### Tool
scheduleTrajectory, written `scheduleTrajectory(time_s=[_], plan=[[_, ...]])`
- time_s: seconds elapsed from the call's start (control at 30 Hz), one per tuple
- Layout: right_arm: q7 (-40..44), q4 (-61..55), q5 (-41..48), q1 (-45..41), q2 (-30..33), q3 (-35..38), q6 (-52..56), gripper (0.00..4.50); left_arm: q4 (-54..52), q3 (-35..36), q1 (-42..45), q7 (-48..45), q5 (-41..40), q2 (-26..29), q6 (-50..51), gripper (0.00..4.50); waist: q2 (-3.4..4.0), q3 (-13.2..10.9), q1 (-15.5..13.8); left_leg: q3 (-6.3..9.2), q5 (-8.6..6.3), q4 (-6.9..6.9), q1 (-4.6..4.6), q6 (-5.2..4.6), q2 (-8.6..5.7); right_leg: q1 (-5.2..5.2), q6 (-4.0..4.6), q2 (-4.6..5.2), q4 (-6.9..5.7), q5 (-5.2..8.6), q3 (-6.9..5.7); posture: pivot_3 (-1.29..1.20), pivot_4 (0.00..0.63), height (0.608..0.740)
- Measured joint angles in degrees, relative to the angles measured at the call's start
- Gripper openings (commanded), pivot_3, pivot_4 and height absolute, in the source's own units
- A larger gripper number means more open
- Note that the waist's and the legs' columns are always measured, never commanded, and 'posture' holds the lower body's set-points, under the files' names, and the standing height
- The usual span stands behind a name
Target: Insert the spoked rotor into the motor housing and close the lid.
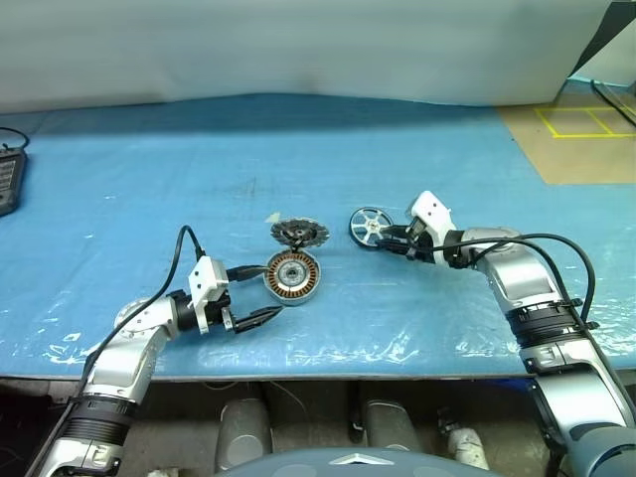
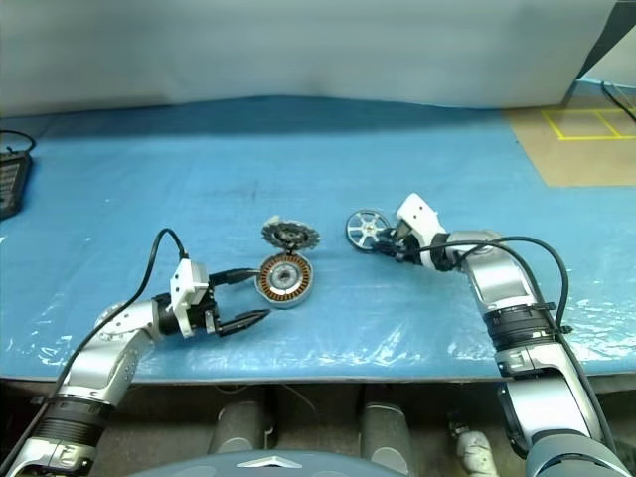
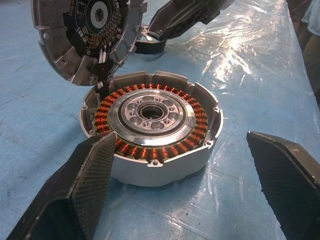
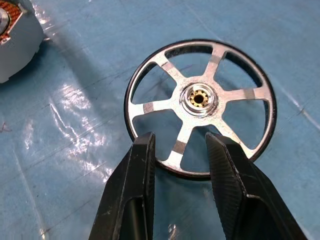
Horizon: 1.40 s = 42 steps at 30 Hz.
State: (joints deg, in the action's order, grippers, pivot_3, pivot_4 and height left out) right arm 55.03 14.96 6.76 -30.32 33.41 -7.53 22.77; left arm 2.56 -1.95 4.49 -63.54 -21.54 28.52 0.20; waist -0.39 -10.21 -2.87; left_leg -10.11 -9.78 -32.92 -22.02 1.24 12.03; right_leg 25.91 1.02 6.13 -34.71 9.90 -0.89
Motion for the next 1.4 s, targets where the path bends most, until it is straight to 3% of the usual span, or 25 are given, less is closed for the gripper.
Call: scheduleTrajectory(time_s=[0.33, 0.43, 0.53, 0.57, 0.93, 1.17, 1.4], plan=[[0.0, 1.6, 0.0, -0.5, -1.0, -0.1, -0.1, 1.62, 0.0, 0.0, 0.0, 0.0, 0.1, 0.0, -0.1, 4.36, 0.01, 0.0, 0.0, 0.0, 0.0, 0.02, 0.04, 0.0, 0.0, -0.02, -0.12, 0.0, 0.0, 0.07, 0.0, 0.0, 0.15, 0.74], [-0.5, 3.4, 0.0, -1.4, -2.1, 0.1, -0.5, 1.05, 0.0, 0.0, -0.1, 0.0, 0.1, 0.0, -0.1, 4.36, 0.0, 0.0, 0.0, 0.0, 0.0, 0.02, 0.08, 0.0, 0.0, -0.05, -0.13, 0.0, -0.01, 0.08, 0.0, 0.0, 0.15, 0.74], [-1.0, 4.3, 0.2, -1.8, -2.7, 0.1, -0.6, 0.07, 0.0, 0.0, -0.1, 0.0, 0.1, 0.1, -0.1, 4.36, 0.0, 0.0, 0.0, 0.0, 0.0, 0.03, 0.08, 0.0, 0.0, -0.05, -0.13, 0.0, 0.0, 0.08, 0.0, 0.0, 0.15, 0.74], [-1.0, 4.4, 0.2, -1.8, -2.7, 0.1, -0.6, 0.03, 0.0, 0.0, -0.1, 0.0, 0.1, 0.1, -0.1, 4.36, 0.0, 0.0, 0.0, 0.0, 0.0, 0.04, 0.07, 0.0, 0.0, -0.05, -0.13, 0.0, 0.0, 0.08, 0.0, 0.0, 0.15, 0.74], [1.6, 3.5, 1.8, 0.1, -0.1, 0.8, -1.1, 0.03, 0.0, 0.0, -0.2, -0.6, -0.1, 0.4, 0.0, 4.36, 0.0, 0.0, -0.1, 0.0, 0.0, 0.08, 0.06, 0.0, -0.01, -0.06, -0.07, 0.0, 0.04, 0.04, 0.0, 0.0, 0.15, 0.74], [11.2, -5.2, 7.9, 8.9, 5.7, 2.8, 1.0, 0.03, 0.1, 0.1, -0.4, -2.0, -1.2, 0.5, 0.3, 4.36, 0.0, 0.0, -1.1, 0.0, -0.01, 0.19, 0.06, -0.01, 0.02, -0.04, -0.11, -0.01, 0.1, 0.07, -0.01, 0.0, 0.15, 0.74], [15.1, -15.9, 11.7, 11.1, 4.9, 1.3, 2.8, 0.03, 0.8, 0.2, -0.4, -3.0, -1.5, 0.6, 0.0, 4.36, 0.0, 0.0, -1.1, 0.0, -0.01, 0.19, 0.11, -0.01, 0.02, -0.03, -0.3, -0.01, 0.09, 0.18, 0.0, 0.0, 0.15, 0.74]])
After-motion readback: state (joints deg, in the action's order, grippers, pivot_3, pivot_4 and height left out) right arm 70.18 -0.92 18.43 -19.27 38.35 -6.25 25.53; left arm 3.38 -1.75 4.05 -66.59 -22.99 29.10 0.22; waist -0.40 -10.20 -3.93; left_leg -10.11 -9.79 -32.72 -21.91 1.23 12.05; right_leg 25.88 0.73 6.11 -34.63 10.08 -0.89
